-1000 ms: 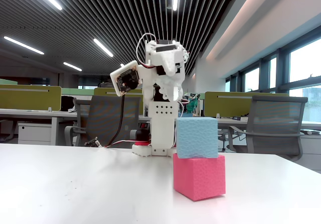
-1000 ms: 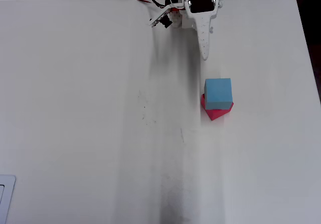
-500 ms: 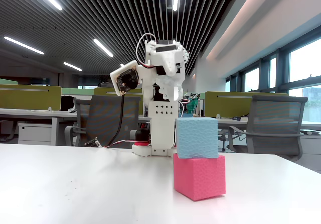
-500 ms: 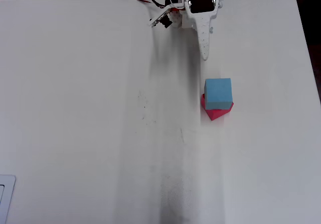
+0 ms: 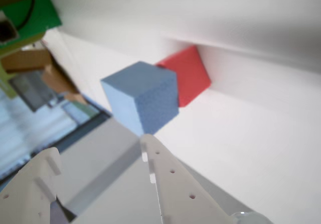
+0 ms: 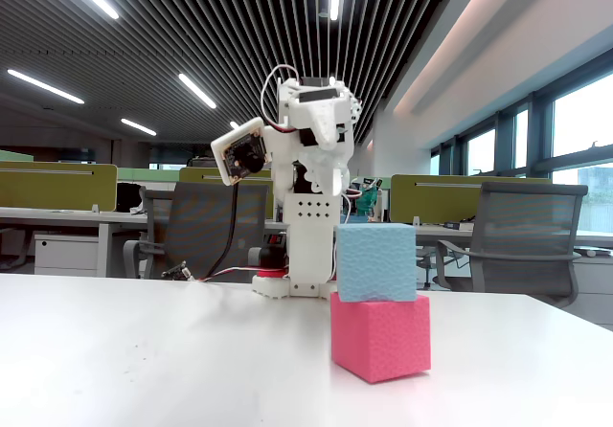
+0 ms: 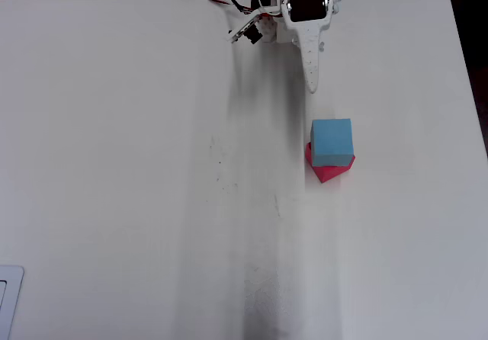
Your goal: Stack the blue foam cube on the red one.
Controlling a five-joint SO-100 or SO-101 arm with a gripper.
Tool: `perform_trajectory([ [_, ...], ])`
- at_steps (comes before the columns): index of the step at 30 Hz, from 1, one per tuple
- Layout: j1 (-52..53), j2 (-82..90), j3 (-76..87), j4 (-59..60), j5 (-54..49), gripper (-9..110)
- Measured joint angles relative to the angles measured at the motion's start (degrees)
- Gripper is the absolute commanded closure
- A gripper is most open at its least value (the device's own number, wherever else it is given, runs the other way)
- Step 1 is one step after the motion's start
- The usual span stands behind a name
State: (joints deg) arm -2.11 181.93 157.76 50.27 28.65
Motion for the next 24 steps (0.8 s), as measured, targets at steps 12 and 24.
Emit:
perform_trajectory([
  [12,-0.09,0.0,0.97,-0.62,0.0,83],
  [24,-0.09,0.0,0.97,-0.53,0.0,83],
])
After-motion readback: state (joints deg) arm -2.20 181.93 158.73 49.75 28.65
